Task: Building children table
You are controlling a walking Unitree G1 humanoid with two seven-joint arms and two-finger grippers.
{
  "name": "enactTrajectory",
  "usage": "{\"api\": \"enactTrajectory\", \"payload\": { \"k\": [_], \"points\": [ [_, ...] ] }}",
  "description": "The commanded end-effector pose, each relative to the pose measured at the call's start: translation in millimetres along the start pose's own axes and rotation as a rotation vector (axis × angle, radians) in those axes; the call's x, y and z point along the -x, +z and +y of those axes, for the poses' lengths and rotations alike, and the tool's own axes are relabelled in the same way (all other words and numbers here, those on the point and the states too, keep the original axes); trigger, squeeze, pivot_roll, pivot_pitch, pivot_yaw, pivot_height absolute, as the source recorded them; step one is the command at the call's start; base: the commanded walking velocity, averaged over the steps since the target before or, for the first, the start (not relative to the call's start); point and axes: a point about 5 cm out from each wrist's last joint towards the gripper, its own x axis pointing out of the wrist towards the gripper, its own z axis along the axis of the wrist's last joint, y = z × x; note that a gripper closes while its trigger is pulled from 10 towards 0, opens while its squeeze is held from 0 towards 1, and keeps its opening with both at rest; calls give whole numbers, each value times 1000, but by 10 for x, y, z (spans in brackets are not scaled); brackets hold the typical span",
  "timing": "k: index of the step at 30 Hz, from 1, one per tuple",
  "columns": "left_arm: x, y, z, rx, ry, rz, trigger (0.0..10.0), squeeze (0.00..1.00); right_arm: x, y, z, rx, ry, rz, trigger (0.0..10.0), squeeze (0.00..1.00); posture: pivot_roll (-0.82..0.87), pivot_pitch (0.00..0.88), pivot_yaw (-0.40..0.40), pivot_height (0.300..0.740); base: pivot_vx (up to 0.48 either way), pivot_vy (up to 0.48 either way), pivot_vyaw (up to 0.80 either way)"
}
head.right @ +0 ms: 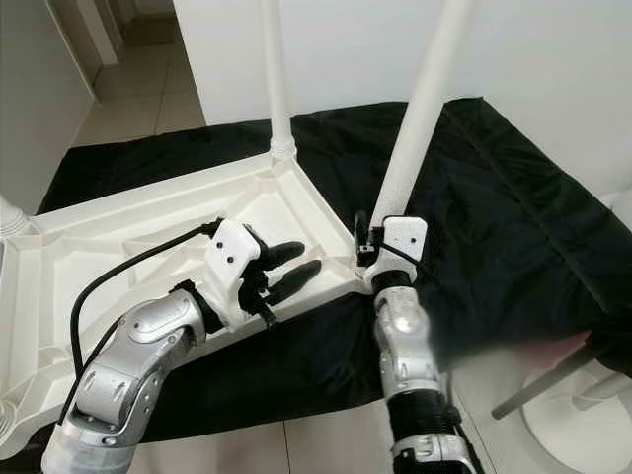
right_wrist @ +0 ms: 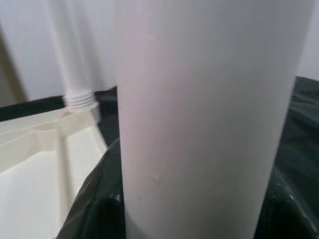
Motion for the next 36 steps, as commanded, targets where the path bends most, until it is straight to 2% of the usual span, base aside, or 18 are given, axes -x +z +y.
{"api": "enactTrajectory", "payload": {
  "k": [1, 6, 13, 15, 18, 26, 32, 36],
  "points": [
    [8, -35, 57, 3, 107, 16, 10000, 0, 145, -277, 243, -17, 8, 161, 10000, 0, 38, 51, 48, 740, 0, 0, 0],
    [6, -23, 68, 6, 118, 9, 10000, 0, 159, -262, 339, -26, 0, 159, 10000, 0, 44, 52, 42, 740, 0, 0, 0],
    [5, -19, 78, 11, 132, 7, 10000, 0, 105, -229, 346, 61, 36, 158, 10000, 0, 45, 51, 39, 740, 0, 0, 0],
    [5, -17, 90, 10, 137, 6, 10000, 0, 83, -220, 352, 158, 63, 151, 10000, 0, 48, 49, 40, 740, 0, 0, 0],
    [1, -12, 94, 12, 138, 4, 10000, 0, 101, -240, 346, 207, 83, 148, 10000, 0, 48, 49, 38, 740, 0, 0, 0],
    [-4, -12, 80, 15, 137, 2, 10000, 0, 198, -315, 311, 220, 92, 155, 10000, 0, 45, 51, 38, 740, 0, 0, 0],
    [-8, -16, 83, 13, 139, 3, 10000, 0, 239, -346, 269, 265, 153, 107, 10000, 0, 47, 48, 36, 740, 0, 0, 0],
    [-10, -18, 81, 17, 139, 5, 10000, 0, 253, -330, 204, 206, 182, 61, 10000, 0, 48, 46, 35, 740, 0, 0, 0]
  ]
}}
